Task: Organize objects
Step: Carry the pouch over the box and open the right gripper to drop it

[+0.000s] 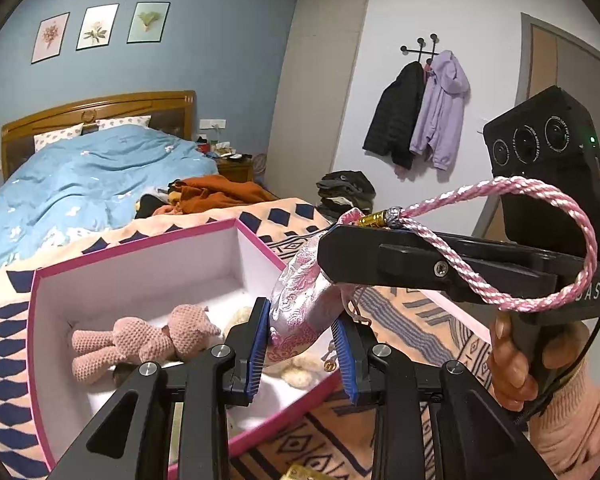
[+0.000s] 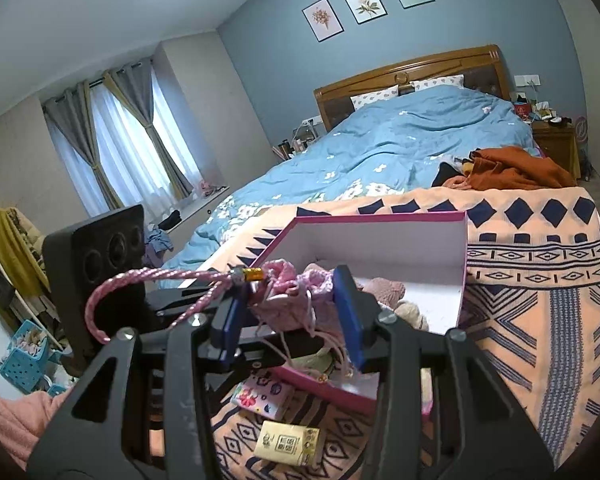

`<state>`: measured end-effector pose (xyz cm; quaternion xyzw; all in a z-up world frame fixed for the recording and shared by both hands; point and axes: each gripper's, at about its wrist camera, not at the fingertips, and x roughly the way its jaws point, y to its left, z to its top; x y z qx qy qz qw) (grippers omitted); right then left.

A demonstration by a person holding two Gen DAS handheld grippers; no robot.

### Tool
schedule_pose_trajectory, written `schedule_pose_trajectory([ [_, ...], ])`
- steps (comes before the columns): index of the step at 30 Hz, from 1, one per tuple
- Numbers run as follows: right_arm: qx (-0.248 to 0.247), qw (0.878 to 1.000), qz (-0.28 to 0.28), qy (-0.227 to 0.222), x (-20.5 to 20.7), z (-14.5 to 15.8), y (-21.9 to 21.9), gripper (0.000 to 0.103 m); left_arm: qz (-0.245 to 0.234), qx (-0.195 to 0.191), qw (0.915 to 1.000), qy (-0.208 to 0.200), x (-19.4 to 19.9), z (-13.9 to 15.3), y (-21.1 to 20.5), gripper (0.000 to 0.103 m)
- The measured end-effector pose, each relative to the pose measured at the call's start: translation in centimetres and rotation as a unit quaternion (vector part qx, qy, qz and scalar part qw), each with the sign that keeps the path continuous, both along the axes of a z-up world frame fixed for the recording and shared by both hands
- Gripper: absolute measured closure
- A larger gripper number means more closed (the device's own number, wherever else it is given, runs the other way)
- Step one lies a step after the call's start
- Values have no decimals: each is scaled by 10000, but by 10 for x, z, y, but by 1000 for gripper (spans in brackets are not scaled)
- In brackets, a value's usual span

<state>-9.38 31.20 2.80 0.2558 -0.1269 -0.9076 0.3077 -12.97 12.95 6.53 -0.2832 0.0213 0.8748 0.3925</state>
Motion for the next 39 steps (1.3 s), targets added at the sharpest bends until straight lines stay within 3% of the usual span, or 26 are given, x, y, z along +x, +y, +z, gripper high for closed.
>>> schedule_pose_trajectory([
  [17,-48,9991,-85,-418,-34,-20,4,58,181,-95,9993,-324,-33,-21,6,72],
  [34,77,9948,-450,-909,-89,-41,3,58,539,-147,9916,-1169,-86,-47,14,72],
  [39,282,9913,-832,-981,-102,-44,3,56,745,-310,9874,-1362,-94,-56,13,65],
])
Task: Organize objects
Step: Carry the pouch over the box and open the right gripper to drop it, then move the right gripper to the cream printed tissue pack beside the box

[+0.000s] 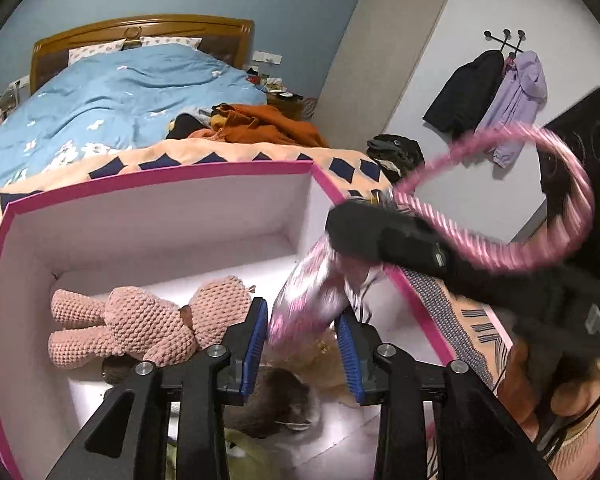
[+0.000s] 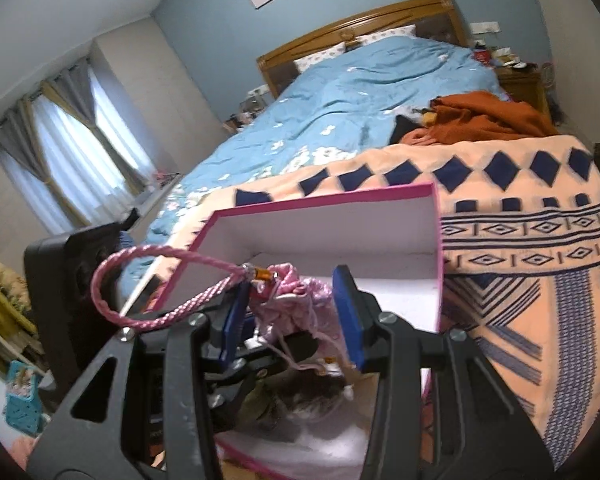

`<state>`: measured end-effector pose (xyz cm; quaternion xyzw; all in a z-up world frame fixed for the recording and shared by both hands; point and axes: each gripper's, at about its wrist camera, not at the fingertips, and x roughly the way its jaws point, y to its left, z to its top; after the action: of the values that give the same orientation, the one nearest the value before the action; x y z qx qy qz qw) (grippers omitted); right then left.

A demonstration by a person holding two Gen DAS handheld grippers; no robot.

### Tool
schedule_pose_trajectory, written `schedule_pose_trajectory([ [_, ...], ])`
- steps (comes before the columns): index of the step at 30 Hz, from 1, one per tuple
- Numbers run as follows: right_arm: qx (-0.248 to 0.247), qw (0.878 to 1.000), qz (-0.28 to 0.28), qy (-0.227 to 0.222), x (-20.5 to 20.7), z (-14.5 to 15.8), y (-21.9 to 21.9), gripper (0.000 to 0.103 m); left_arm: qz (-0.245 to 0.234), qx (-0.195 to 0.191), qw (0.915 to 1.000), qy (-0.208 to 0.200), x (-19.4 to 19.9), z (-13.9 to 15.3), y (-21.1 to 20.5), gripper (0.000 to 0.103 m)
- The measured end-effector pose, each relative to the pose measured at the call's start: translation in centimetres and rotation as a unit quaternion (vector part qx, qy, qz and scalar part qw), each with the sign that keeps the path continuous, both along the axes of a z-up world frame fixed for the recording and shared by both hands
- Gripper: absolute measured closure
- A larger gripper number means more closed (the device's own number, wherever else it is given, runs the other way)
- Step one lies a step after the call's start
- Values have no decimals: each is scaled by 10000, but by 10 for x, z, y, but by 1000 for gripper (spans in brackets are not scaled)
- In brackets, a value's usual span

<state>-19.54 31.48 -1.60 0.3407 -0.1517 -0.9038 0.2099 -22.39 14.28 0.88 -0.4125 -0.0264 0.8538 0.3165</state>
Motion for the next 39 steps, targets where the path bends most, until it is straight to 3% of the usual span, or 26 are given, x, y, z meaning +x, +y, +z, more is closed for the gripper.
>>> schedule_pose_trajectory([
  [2,119,9998,-168,3,-2,1,1,56,94,-97,9999,15,1,-2,-2,55],
  [6,369,9988,-328,-70,-6,-4,2,51,179,-152,9997,-30,1,-7,-10,54],
  [8,583,9970,-505,-62,-5,-7,3,41,164,-133,9998,-9,3,-7,-12,54],
  [15,519,9979,-379,-118,2,-13,4,41,170,-201,9995,194,15,-4,-19,54],
  [21,377,9992,-91,15,24,-12,-2,41,146,-9,9990,433,36,3,-35,51],
  [27,265,9977,414,467,67,2,-12,41,161,17,9936,1118,81,20,-49,33],
  [29,160,9961,620,609,86,5,-15,40,225,-28,9904,1363,97,25,-55,23],
  [32,128,9928,904,770,112,5,-22,39,374,-56,9856,1648,118,30,-64,18],
  [39,93,9866,1429,787,167,-18,-31,38,465,-87,9861,1591,168,11,-83,18],
])
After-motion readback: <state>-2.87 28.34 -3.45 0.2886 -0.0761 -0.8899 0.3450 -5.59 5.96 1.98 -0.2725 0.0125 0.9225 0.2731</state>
